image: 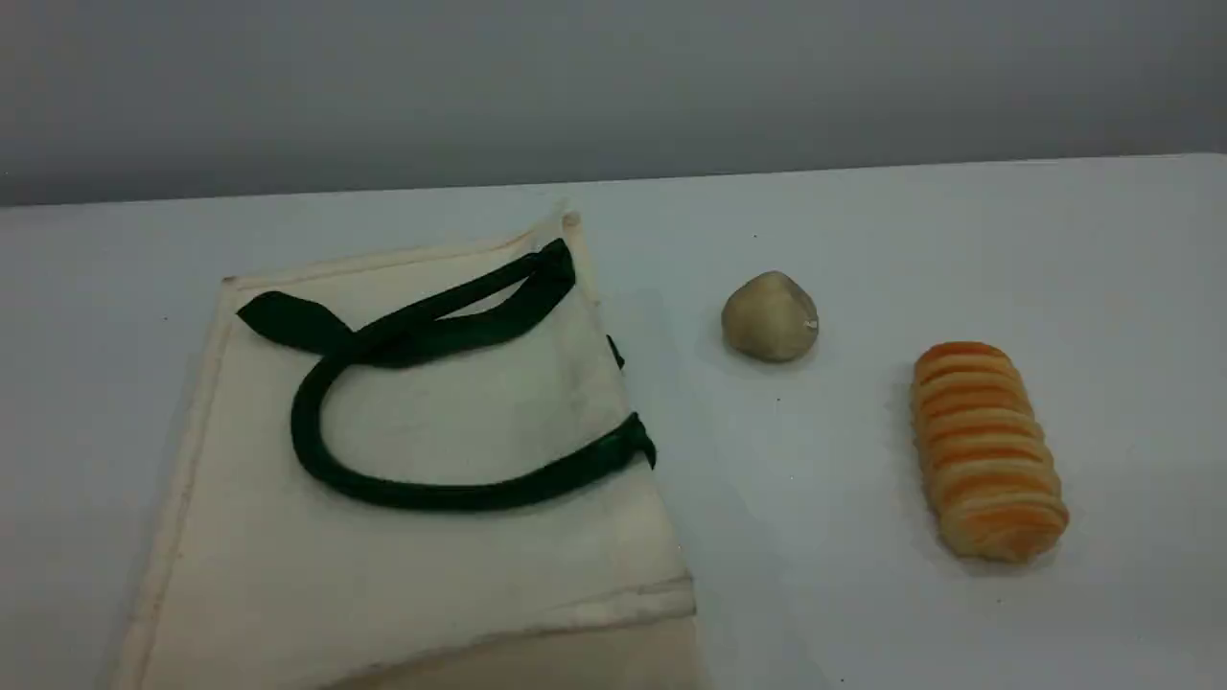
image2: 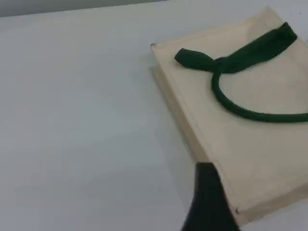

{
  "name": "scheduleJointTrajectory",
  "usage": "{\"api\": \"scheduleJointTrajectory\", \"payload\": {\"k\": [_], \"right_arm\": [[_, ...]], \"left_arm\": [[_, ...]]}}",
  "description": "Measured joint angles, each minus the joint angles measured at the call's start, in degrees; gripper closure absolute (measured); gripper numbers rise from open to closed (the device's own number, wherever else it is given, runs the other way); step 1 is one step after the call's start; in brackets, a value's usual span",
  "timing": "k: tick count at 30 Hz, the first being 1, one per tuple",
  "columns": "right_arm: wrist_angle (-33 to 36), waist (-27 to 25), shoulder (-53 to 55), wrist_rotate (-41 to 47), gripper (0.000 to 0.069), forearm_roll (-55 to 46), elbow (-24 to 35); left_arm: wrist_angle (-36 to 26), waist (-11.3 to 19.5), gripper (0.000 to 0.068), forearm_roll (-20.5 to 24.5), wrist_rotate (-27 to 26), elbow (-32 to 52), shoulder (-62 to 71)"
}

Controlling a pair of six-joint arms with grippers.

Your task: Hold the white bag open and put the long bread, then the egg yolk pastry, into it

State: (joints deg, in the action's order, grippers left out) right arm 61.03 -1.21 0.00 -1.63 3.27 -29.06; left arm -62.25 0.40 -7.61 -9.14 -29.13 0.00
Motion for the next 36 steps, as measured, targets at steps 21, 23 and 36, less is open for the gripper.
{"api": "scheduleJointTrajectory", "payload": {"k": [21,23,36], "right_arm": [[-4.7,4.3,4.7,1.6,0.0181,2.6,-3.4],[-5.6,4.3,8.2,1.6,0.0181,2.6,-5.3],[-8.6,4.3,34.9,1.6,0.0181,2.8,-19.4]], "left_arm": [[5.4,-4.7,0.0276,7.2,10.0,-6.3,11.7],[5.5,-4.7,0.0279,7.6,10.2,-8.3,16.4],[12.2,-4.7,0.0282,7.6,10.1,-17.7,48.4]]}}
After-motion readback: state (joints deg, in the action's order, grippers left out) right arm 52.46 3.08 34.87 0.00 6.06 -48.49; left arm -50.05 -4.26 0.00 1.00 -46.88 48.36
